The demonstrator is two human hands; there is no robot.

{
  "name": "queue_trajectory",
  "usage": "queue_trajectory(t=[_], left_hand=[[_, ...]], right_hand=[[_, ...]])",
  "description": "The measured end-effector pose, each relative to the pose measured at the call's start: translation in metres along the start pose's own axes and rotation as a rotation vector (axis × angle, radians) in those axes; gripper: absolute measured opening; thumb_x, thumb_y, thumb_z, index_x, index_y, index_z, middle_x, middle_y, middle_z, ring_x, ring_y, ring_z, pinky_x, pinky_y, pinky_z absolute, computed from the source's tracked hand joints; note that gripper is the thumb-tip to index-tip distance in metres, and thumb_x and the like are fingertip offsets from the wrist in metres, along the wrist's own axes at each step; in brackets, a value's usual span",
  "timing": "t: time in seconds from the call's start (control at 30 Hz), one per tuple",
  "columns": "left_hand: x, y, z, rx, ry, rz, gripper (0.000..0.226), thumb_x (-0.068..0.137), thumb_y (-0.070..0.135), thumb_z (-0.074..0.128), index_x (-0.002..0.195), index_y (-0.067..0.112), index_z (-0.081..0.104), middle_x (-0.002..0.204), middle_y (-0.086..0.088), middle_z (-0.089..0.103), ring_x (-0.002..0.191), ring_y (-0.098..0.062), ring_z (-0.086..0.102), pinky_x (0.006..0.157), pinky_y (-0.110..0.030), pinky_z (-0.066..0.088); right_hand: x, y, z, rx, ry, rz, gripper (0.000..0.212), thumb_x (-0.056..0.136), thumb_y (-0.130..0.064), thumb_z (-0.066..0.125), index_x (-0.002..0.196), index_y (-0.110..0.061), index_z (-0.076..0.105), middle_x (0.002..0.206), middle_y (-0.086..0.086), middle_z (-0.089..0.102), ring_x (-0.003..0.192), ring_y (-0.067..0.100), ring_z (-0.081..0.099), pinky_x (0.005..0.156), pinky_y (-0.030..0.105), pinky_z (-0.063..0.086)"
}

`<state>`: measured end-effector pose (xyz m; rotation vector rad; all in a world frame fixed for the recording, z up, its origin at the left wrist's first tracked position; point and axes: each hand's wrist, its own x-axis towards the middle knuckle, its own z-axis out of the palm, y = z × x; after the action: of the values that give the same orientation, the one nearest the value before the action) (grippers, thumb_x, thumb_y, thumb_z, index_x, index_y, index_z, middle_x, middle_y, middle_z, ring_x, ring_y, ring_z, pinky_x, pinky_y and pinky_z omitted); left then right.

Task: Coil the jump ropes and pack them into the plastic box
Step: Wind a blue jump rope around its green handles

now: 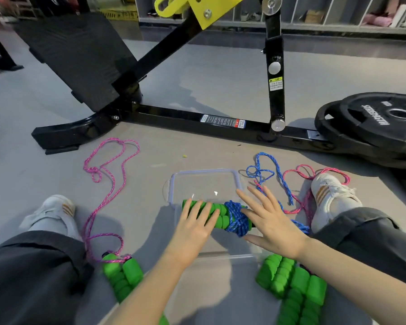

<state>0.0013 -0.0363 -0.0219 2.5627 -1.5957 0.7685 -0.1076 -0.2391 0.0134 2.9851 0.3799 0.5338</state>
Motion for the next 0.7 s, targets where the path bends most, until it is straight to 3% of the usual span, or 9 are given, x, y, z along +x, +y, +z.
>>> queue_trajectory(t=[0.13, 0.23, 0.4, 0.5, 0.53, 0.6, 0.63, 0.7], left_hand=[[0.002, -0.003, 0.007, -0.077, -0.181, -0.014, 0.07, 0.039, 0.0, 0.084, 0.107, 0.007, 0.071, 0.103, -0.012, 0.067, 0.096, -0.031, 0.052, 0.091, -0.052, 0.049], [0.005, -0.004, 0.012, -0.117, -0.232, -0.04, 0.063, 0.041, 0.0, 0.084, 0.103, 0.007, 0.073, 0.099, -0.011, 0.068, 0.089, -0.031, 0.063, 0.086, -0.05, 0.053], [0.011, 0.0, 0.027, -0.102, -0.349, -0.009, 0.061, 0.038, 0.006, 0.089, 0.097, 0.011, 0.075, 0.097, -0.009, 0.07, 0.083, -0.03, 0.067, 0.082, -0.048, 0.055], [0.015, -0.004, 0.035, -0.14, -0.424, -0.044, 0.066, 0.032, 0.009, 0.092, 0.096, 0.014, 0.076, 0.095, -0.007, 0.071, 0.081, -0.027, 0.068, 0.079, -0.043, 0.057], [0.017, -0.005, 0.035, -0.147, -0.471, -0.059, 0.07, 0.038, 0.01, 0.092, 0.105, 0.015, 0.073, 0.104, -0.009, 0.07, 0.089, -0.028, 0.067, 0.084, -0.042, 0.054], [0.015, -0.006, 0.034, -0.176, -0.563, -0.064, 0.068, 0.077, 0.012, 0.074, 0.14, 0.015, 0.047, 0.142, -0.013, 0.047, 0.126, -0.03, 0.047, 0.109, -0.043, 0.032], [0.013, -0.007, 0.034, -0.172, -0.608, -0.044, 0.063, 0.093, 0.013, 0.057, 0.149, 0.017, 0.03, 0.154, -0.011, 0.029, 0.138, -0.028, 0.031, 0.115, -0.043, 0.018], [0.011, -0.008, 0.034, -0.215, -0.685, -0.077, 0.057, 0.102, 0.022, 0.039, 0.153, 0.02, 0.014, 0.16, -0.007, 0.009, 0.145, -0.025, 0.013, 0.118, -0.041, 0.005]], right_hand=[[0.001, -0.003, 0.029, 0.075, -0.027, 0.059, 0.046, 0.067, -0.04, 0.078, 0.097, -0.007, 0.064, 0.149, 0.01, 0.026, 0.138, 0.034, 0.019, 0.116, 0.046, 0.009], [0.001, -0.002, 0.043, 0.137, -0.063, 0.112, 0.046, 0.067, -0.032, 0.081, 0.099, -0.004, 0.063, 0.147, 0.018, 0.035, 0.14, 0.033, 0.021, 0.111, 0.046, 0.026], [0.002, -0.003, 0.059, 0.089, -0.13, 0.157, 0.054, 0.052, -0.028, 0.091, 0.091, -0.001, 0.066, 0.129, 0.025, 0.054, 0.123, 0.041, 0.048, 0.098, 0.049, 0.038], [0.006, -0.006, 0.068, 0.082, -0.122, 0.215, 0.058, 0.043, -0.031, 0.093, 0.087, -0.003, 0.067, 0.12, 0.024, 0.061, 0.116, 0.039, 0.055, 0.094, 0.045, 0.041], [0.006, -0.007, 0.07, 0.073, -0.118, 0.217, 0.058, 0.042, -0.031, 0.093, 0.086, -0.004, 0.067, 0.119, 0.024, 0.061, 0.115, 0.039, 0.056, 0.094, 0.044, 0.04], [0.006, -0.008, 0.072, 0.056, -0.107, 0.214, 0.057, 0.039, -0.03, 0.093, 0.082, -0.005, 0.067, 0.117, 0.023, 0.063, 0.113, 0.039, 0.058, 0.092, 0.043, 0.044], [0.005, -0.008, 0.072, 0.051, -0.101, 0.217, 0.056, 0.038, -0.03, 0.094, 0.081, -0.006, 0.067, 0.115, 0.022, 0.064, 0.112, 0.039, 0.058, 0.09, 0.044, 0.046], [0.004, -0.009, 0.072, 0.022, -0.09, 0.219, 0.057, 0.037, -0.031, 0.093, 0.081, -0.006, 0.068, 0.113, 0.021, 0.066, 0.111, 0.037, 0.06, 0.089, 0.044, 0.047]])
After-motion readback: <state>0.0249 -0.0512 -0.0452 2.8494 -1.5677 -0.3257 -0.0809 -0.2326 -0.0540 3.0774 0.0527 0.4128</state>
